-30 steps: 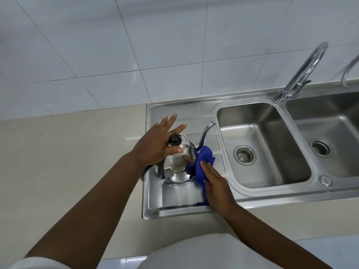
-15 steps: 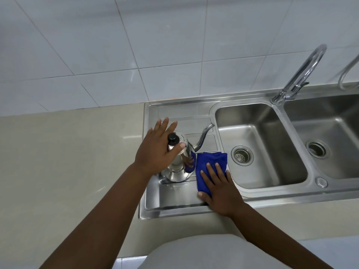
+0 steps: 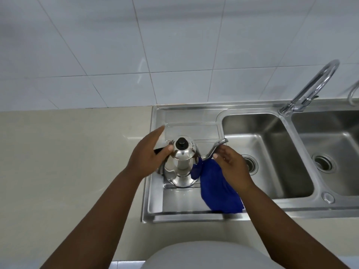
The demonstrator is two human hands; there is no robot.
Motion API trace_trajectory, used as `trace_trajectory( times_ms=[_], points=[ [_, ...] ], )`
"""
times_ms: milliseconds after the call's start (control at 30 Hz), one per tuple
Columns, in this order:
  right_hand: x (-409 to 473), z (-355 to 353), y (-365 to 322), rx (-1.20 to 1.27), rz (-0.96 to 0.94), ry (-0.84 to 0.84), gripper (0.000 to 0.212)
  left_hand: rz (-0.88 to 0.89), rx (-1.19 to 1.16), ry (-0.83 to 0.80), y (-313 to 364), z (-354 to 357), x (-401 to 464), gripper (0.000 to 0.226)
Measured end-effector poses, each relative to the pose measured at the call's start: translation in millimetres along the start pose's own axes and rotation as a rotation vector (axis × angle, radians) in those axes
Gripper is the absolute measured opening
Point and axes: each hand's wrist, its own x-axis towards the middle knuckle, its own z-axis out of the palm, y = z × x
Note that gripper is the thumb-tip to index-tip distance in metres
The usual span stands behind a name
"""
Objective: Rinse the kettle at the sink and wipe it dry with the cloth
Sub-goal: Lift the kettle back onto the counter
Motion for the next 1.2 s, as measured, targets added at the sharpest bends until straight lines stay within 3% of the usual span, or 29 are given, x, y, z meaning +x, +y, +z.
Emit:
trace_trajectory(
  times_ms=[100, 267, 467, 667, 800, 967, 1200],
  points=[
    [6.3, -0.9, -0.3, 0.008, -0.021, 0.01, 0.035, -0.163, -0.113, -0.046, -31.9, -11.0, -26.7, 0.063],
    [14.1, -1.6, -5.0, 0.061, -0.039, -0.032, 0.033, -0.259, -0.162, -0.019, -54.8, -8.6, -46.6, 0.043],
    [15.9, -0.6, -25.6, 0.125, -0.068, -0.06, 0.031, -0.267, -0.25, 0.021, -53.2, -18.1, -44.1, 0.033],
    [20.3, 17.5, -63.9, 0.133, -0.151, -0.18, 0.024, -0.252, -0.277, 0.075, -58.2, -72.0, -47.3, 0.035],
    [23.2, 58.1, -80.4, 0.182, -0.162, -0.263, 0.021, -0.294, -0.251, 0.147, -74.0, -115.8, -57.6, 0.033],
    [20.8, 118.0, -89.1, 0.194, -0.144, -0.356, 0.035, -0.357, -0.157, 0.196, -102.3, -158.4, -74.9, 0.028],
    [13.7, 186.5, -87.3, 0.174, -0.138, -0.39, 0.027, -0.508, -0.092, 0.239, -144.6, -187.1, -90.7, 0.033]
  ],
)
